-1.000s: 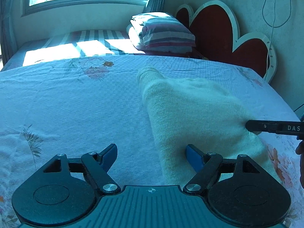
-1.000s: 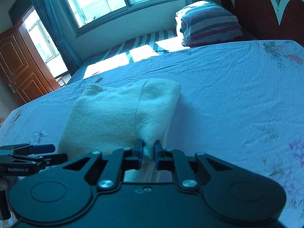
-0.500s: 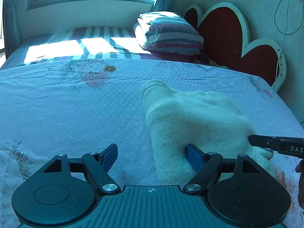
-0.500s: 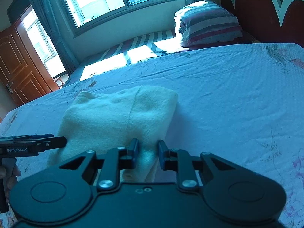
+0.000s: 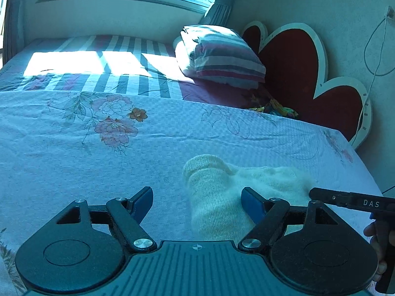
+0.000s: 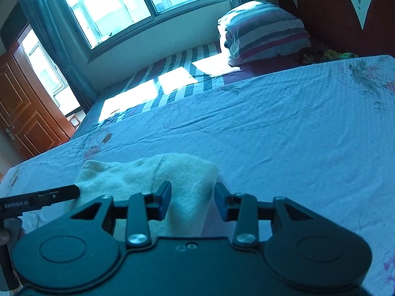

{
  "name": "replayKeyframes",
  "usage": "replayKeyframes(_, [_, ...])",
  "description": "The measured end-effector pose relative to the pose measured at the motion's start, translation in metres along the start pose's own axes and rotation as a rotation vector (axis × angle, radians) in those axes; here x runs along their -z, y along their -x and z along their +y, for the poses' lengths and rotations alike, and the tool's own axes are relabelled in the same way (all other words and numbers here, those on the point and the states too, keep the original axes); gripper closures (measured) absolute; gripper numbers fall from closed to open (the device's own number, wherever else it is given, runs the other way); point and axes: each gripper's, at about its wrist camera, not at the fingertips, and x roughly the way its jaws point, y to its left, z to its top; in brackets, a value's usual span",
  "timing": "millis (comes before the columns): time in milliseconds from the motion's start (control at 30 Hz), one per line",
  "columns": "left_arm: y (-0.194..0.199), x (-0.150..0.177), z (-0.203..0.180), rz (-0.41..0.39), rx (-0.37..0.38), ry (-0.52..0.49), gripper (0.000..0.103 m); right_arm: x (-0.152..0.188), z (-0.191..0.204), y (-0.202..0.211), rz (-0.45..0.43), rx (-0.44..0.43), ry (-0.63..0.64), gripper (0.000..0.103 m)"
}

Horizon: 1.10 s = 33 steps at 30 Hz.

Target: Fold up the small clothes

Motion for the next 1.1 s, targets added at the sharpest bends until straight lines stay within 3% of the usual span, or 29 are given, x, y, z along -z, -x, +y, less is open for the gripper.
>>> replayKeyframes(33, [-0.007,-0.002,0.000,0.017,0.011,0.005,0.025,-0.002,-0.002,-0.006,0.010,-0.006,-0.004,0.065])
replayKeyframes(67, [-0.015,-0.004,-0.001,0.035,0.032,0.011,0.035,-0.003,-0.003,-0.011,0.014,-0.011,-0.009,0.067])
replayKeyframes(100, [-0.020,-0.005,-0.001,0.054,0.075,0.014,0.062,-0.003,-0.004,-0.013,0.002,-0.027,-0.003,0.075])
replayKeyframes(133, [-0.024,-0.006,-0.004,0.054,0.107,0.019,0.068,-0.003,-0.001,-0.013,-0.016,-0.032,0.020,0.091])
replayKeyframes(233, [-0.029,-0.010,-0.010,0.016,0.066,-0.008,0.075,-0.003,0.010,-0.006,-0.085,-0.021,0.121,0.095])
replayKeyframes(300, [-0.038,-0.011,-0.007,0.025,0.038,-0.001,0.075,-0.004,0.011,0.000,-0.126,-0.024,0.156,0.095])
replayKeyframes(400, [-0.041,-0.009,-0.008,0.027,0.035,-0.026,0.075,-0.002,0.003,-0.022,-0.023,0.016,0.181,0.094])
replayKeyframes(433, [-0.037,-0.010,-0.009,0.035,0.027,-0.031,0.075,0.000,0.003,-0.020,-0.037,0.008,0.192,0.093])
replayKeyframes(500, [-0.013,-0.006,-0.012,-0.003,0.002,-0.068,0.053,-0.003,0.004,-0.011,-0.025,0.017,0.178,0.082])
replayKeyframes(567, [0.019,0.010,-0.014,-0.028,0.025,-0.090,0.039,-0.001,0.002,0.015,-0.062,0.029,0.149,0.074])
replayKeyframes(600, [0.031,0.021,-0.014,-0.016,0.036,-0.102,0.038,0.004,-0.002,0.030,-0.072,-0.005,0.123,0.074])
replayKeyframes(667, [0.051,0.045,-0.013,0.016,0.046,-0.116,0.038,0.024,-0.009,0.055,-0.002,-0.092,0.066,0.074])
replayKeyframes(767, [0.080,0.086,-0.003,0.063,0.103,-0.051,0.039,0.065,-0.017,0.085,0.060,-0.114,0.029,0.073])
replayKeyframes(833, [0.093,0.109,-0.005,0.071,0.104,-0.068,0.039,0.095,-0.021,0.100,0.106,-0.143,-0.037,0.074])
replayKeyframes(967, [0.109,0.133,-0.022,0.074,0.068,-0.140,0.039,0.130,-0.017,0.116,0.139,-0.164,-0.110,0.078])
replayKeyframes(1033, [0.115,0.138,-0.029,0.085,0.035,-0.190,0.039,0.140,-0.009,0.120,0.124,-0.149,-0.107,0.089])
replayKeyframes(1100, [0.121,0.138,-0.028,0.101,0.039,-0.169,0.045,0.141,-0.003,0.123,0.123,-0.132,-0.125,0.090])
